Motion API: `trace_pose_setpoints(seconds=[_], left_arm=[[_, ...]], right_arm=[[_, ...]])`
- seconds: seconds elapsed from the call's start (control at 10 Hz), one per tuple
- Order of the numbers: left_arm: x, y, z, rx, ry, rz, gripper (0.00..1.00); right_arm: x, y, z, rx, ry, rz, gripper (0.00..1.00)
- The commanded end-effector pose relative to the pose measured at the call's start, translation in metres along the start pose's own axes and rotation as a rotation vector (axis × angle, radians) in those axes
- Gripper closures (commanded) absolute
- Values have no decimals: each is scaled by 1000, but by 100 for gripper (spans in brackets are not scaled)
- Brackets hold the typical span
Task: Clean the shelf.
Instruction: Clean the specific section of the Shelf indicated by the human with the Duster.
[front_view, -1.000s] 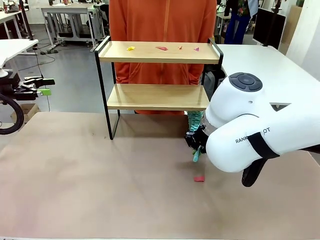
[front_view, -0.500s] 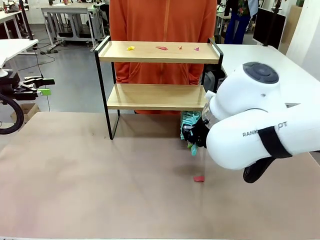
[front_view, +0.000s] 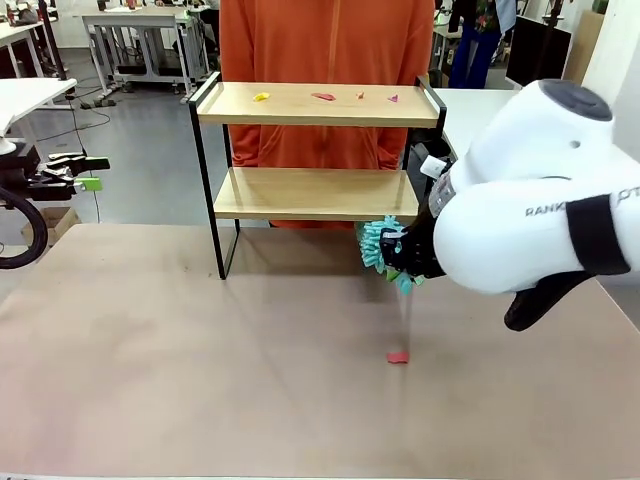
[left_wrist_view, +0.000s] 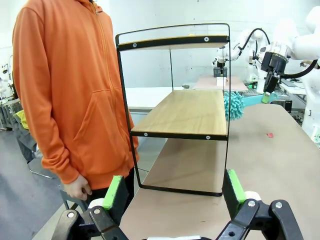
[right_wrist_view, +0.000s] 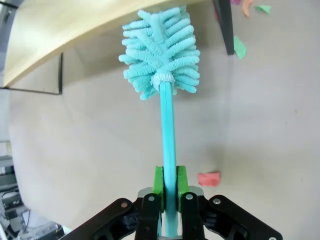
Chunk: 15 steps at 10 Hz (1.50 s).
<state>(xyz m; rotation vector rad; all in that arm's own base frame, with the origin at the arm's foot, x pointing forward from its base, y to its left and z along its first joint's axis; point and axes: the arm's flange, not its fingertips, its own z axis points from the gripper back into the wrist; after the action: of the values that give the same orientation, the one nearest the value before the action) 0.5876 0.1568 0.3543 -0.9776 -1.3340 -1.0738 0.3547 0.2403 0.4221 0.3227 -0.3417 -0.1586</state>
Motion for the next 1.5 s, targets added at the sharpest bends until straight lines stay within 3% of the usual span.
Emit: trace_pose_setpoints(seconds=[0.0,0.4,0.9,1.0,1.1,1.4], left_arm=[[3,-2,-1,9,-1,-11,0],[3,-2,-1,9,-1,-11,0],[3,-2,-1,9,-1,-11,0],[3,-2,-1,9,-1,-11,0],[3,-2,-1,9,-1,-11,0],[3,-2,-1,9,-1,-11,0]], right_arm=[[-34,-50,20,27,109,71,87],[-39,-99,64,53,301,250,87],[-38,-186,118,130,363,443,87],[-33,-191,111,197,352,509,87],[6,-148,139,131,377,388,87],[6,-148,139,131,377,388,87]])
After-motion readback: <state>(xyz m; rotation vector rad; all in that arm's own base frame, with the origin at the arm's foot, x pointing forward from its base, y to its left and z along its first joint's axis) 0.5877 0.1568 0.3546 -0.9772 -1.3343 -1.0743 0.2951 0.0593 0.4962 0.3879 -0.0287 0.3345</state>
